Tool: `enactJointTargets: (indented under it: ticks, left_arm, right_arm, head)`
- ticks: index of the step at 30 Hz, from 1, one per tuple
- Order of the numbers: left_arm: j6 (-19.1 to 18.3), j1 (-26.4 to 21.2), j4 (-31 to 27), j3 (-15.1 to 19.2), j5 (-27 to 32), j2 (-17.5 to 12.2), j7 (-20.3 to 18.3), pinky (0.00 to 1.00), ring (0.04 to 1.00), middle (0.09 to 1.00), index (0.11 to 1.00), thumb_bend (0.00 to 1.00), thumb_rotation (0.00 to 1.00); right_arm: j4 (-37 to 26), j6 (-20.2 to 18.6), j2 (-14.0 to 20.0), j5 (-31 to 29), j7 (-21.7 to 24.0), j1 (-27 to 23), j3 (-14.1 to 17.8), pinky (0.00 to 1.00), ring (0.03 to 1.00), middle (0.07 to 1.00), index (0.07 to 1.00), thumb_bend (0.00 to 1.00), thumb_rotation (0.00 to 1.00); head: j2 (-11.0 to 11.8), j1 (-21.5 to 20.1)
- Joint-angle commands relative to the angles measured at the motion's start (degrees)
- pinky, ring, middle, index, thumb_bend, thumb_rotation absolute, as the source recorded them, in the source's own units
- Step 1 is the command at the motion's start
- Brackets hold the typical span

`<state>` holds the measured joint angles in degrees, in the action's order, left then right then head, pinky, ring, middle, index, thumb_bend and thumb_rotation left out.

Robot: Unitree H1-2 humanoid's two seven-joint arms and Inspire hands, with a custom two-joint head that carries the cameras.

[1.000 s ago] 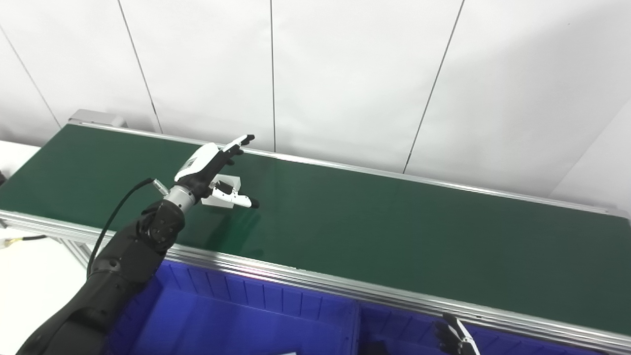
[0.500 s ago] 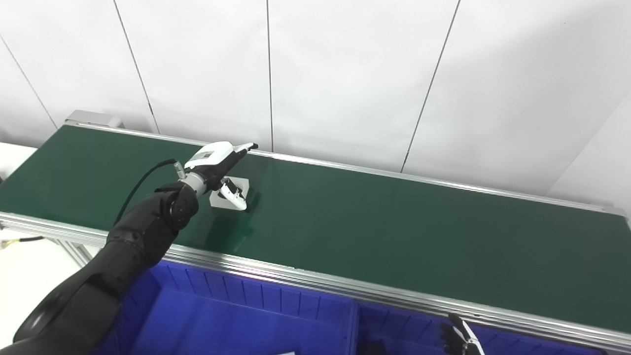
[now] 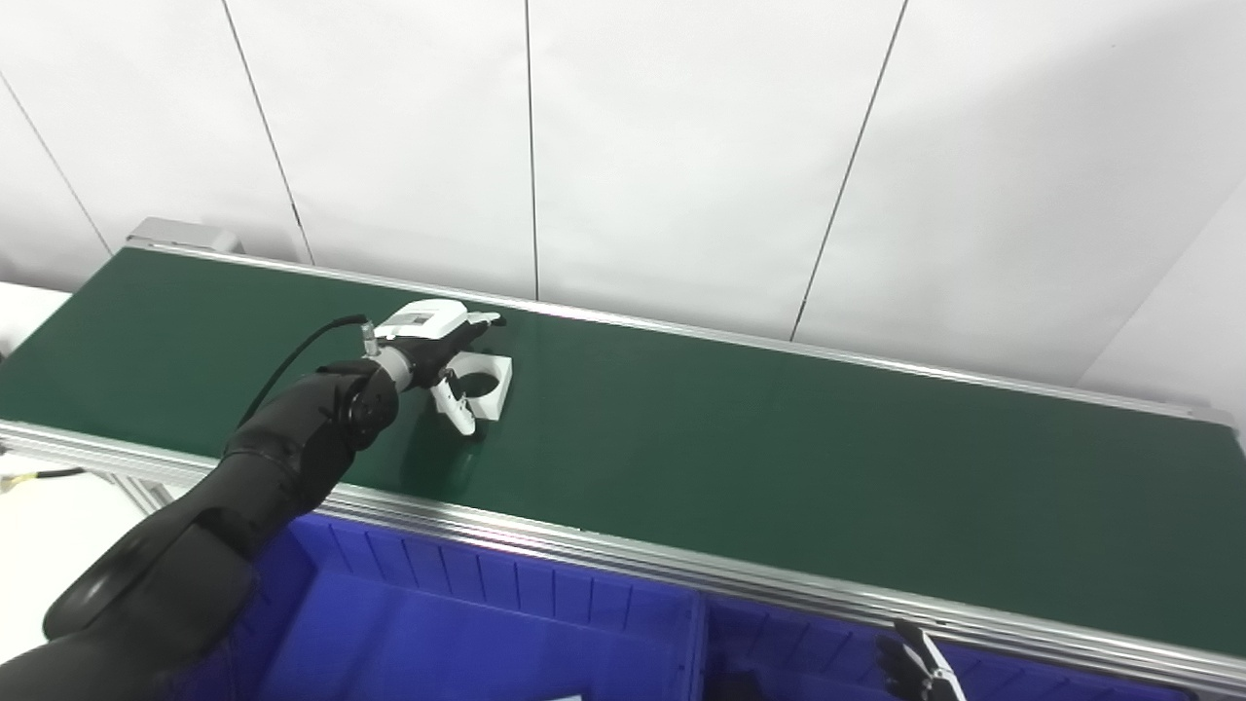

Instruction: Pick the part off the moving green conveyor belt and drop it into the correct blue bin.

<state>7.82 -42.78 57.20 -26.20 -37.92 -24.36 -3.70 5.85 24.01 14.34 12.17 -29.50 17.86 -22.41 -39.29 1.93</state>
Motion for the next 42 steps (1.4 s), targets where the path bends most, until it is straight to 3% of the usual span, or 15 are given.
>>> enactJointTargets:
  ticks: [1, 2, 3, 5, 7, 8, 13, 19, 24, 27, 31, 39, 42]
  left_arm:
    - [-0.3, -2.0, 0.6, 0.7, 0.3, -0.6, 2.2, 0.64, 0.776, 0.886, 0.914, 0.77, 0.0]
    - [-0.1, -1.8, 0.8, 0.8, 0.4, -0.4, 3.1, 0.44, 0.551, 0.65, 0.859, 0.64, 0.0]
    - [0.3, -1.7, 1.4, 0.6, 0.2, -0.2, 4.4, 0.36, 0.46, 0.539, 0.771, 0.57, 0.0]
    - [1.4, -1.6, 2.9, 0.4, -0.1, 0.3, 7.2, 0.35, 0.438, 0.506, 0.725, 0.55, 0.0]
    - [2.6, -1.7, 4.5, 0.5, 0.2, 0.8, 9.7, 0.32, 0.393, 0.488, 0.542, 0.52, 0.0]
    - [3.1, -1.7, 5.0, 0.6, 0.4, 1.0, 10.5, 0.32, 0.397, 0.452, 0.529, 0.52, 0.0]
    - [3.2, -2.2, 4.3, 0.4, 1.2, 0.8, 9.1, 0.38, 0.467, 0.466, 0.508, 0.52, 0.0]
    - [3.9, -0.4, -0.3, 2.5, 3.5, 0.0, 9.4, 0.38, 0.466, 0.469, 0.503, 0.52, 0.0]
    - [6.2, 6.3, -14.5, 9.9, 9.1, -0.4, 10.7, 0.41, 0.468, 0.483, 0.495, 0.52, 0.0]
    - [6.5, 10.7, -23.3, 13.9, 12.0, 0.3, 10.9, 0.35, 0.406, 0.443, 0.515, 0.52, 0.0]
    - [8.1, 16.6, -34.9, 17.7, 14.8, 1.1, 10.8, 0.34, 0.397, 0.441, 0.514, 0.52, 0.0]
    - [16.6, 25.8, -45.0, 20.3, 25.1, 1.9, 5.6, 0.39, 0.433, 0.485, 0.507, 0.5, 0.0]
    - [18.0, 28.7, -47.7, 20.8, 27.7, 2.4, 3.8, 0.41, 0.445, 0.494, 0.495, 0.5, 0.0]
  right_arm:
    - [-2.0, 2.9, 0.0, -0.4, 0.0, 0.2, 0.6, 0.75, 0.795, 0.813, 0.873, 0.75, 0.42]
    - [-2.0, 2.9, -0.1, -0.6, 0.1, 0.3, 0.6, 0.75, 0.796, 0.811, 0.87, 0.76, 0.42]
    - [-2.1, 2.9, -0.2, -0.8, 0.2, 0.4, 0.8, 0.75, 0.797, 0.811, 0.868, 0.76, 0.41]
    - [-2.3, 2.9, -0.3, -1.2, 0.4, 0.5, 0.9, 0.74, 0.798, 0.81, 0.868, 0.76, 0.41]
    - [-2.4, 2.9, -0.3, -1.1, 0.5, 0.7, 1.0, 0.75, 0.801, 0.811, 0.868, 0.75, 0.4]
    - [-2.5, 2.9, -0.3, -0.9, 0.4, 0.7, 1.1, 0.74, 0.798, 0.811, 0.869, 0.75, 0.41]
    - [-2.6, 2.9, -0.4, -0.8, 0.6, 0.8, 1.5, 0.75, 0.794, 0.805, 0.869, 0.76, 0.44]
    - [-3.0, 2.9, -0.7, -1.3, 1.5, 0.9, 1.9, 0.75, 0.797, 0.805, 0.87, 0.75, 0.42]
    - [-3.2, 2.9, -1.0, -0.7, 1.9, 1.1, 2.1, 0.75, 0.795, 0.804, 0.869, 0.76, 0.43]
    - [-3.4, 2.9, -1.2, -0.4, 2.3, 1.2, 2.3, 0.77, 0.79, 0.8, 0.867, 0.75, 0.42]
    - [-4.3, 2.9, -1.8, 0.8, 2.8, 1.3, 2.8, 0.75, 0.781, 0.796, 0.865, 0.75, 0.41]
    - [-6.4, 2.5, -4.6, 4.9, 4.5, 2.1, 5.7, 0.74, 0.763, 0.787, 0.859, 0.77, 0.47]
    - [-7.7, 2.1, -6.0, 6.3, 6.0, 2.6, 7.2, 0.75, 0.765, 0.79, 0.86, 0.8, 0.52]
  head:
    - [-0.1, 0.0]
    - [-0.1, 0.0]
    - [-0.1, -0.1]
    - [-0.2, -0.2]
    - [-0.2, -0.2]
    - [-0.2, -0.2]
    - [-0.6, -0.1]
    - [-0.9, -0.2]
    - [-1.3, -1.7]
    - [-1.8, -2.9]
    - [-3.7, -6.4]
    - [-7.2, -12.1]
    - [-8.7, -13.4]
